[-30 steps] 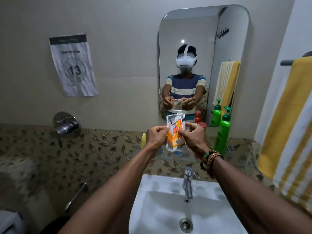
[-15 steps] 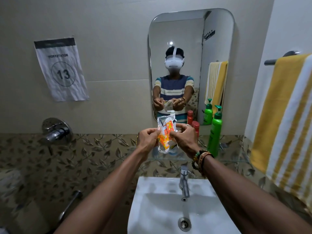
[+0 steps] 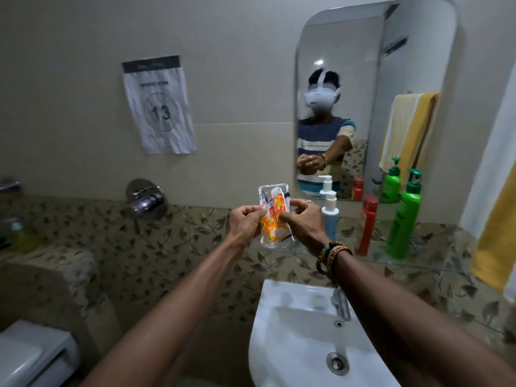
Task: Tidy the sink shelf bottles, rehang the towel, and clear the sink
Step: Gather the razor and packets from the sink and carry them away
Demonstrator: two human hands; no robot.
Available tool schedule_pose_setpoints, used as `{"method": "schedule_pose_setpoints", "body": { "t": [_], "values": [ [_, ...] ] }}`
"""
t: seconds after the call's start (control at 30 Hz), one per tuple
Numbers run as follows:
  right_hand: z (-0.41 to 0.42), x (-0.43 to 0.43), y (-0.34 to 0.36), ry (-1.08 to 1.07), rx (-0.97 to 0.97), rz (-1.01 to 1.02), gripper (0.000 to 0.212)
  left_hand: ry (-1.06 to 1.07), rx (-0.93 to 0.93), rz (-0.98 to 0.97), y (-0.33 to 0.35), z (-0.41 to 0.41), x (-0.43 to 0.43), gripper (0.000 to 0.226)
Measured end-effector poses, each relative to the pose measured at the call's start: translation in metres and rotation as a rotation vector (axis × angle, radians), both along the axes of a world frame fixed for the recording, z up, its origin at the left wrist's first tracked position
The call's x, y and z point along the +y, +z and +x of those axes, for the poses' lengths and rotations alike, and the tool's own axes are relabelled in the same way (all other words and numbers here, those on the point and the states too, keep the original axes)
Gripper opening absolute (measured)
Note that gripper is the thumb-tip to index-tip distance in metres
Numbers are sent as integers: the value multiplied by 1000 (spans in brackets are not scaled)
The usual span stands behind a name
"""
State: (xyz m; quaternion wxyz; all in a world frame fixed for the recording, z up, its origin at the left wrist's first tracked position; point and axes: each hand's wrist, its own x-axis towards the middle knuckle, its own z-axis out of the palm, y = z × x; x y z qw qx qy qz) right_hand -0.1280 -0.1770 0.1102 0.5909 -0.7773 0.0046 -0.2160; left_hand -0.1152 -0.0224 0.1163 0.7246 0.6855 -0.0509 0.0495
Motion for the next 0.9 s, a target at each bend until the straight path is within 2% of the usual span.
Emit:
{"method": "schedule_pose_setpoints", "body": {
  "t": [0.27,0.37,0.57,0.9],
  "values": [
    [19,95,-12,286,6,-24,48,279,66,-34,-11,-20,92,12],
    [20,127,-15,421,15,-33,48,389,84,-39,-16,-37,121,18],
    [9,182,-27,624,36,-71,47,612,111,-9,-28,-79,164,16],
    [-20,250,-59,920,112,-66,44,827,167,-37,-54,-147,211,12]
  ]
}}
